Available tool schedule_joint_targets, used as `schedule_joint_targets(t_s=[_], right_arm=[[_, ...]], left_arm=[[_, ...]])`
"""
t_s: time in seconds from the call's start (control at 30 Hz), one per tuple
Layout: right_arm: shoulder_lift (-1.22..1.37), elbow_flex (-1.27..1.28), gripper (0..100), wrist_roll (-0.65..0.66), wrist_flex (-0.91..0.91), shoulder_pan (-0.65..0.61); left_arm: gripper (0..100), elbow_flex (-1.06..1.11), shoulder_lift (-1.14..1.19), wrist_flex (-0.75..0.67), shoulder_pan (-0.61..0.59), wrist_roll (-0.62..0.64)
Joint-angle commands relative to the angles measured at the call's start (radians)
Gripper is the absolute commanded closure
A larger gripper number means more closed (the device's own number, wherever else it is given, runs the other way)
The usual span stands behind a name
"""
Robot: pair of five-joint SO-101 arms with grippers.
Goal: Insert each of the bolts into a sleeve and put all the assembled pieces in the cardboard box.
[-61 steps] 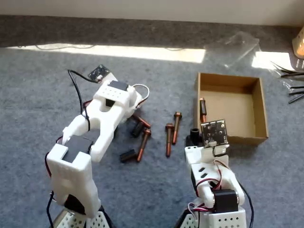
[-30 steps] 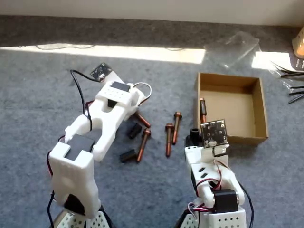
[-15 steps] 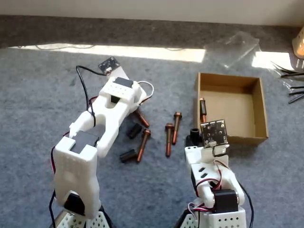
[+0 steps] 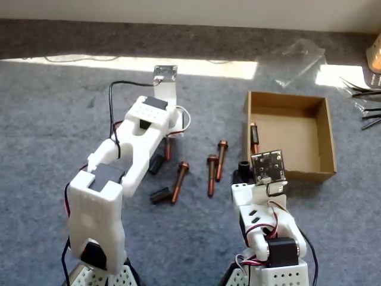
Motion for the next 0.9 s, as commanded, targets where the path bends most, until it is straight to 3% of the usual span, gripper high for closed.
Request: schedule_joint_targets(t_s=[0.0,0.23,0.43,0.63,0.87], right_arm=[[-0.012,-0.010,99.4,0.009,-0.028,0.008],[-0.012,-0.010,99.4,0.008,-0.028,0.008],[-0.012,-0.010,99.4,0.005,-0.030,0.008],[-0.012,-0.010,99.4,0.005,-0.045,0.005],[-0.012,-0.008,99.4,0.003,-0.087,-0.042]], left_arm=[[95,-0.018,-0.044,-0.074,0.010,-0.028],[95,-0.039,-0.091,-0.087,0.044,-0.028],[95,-0.024,-0.266,-0.046,0.071,-0.034],[95,-0.024,-0.426,0.091,0.071,-0.258],[98,-0.024,-0.522,0.190,0.071,-0.348]])
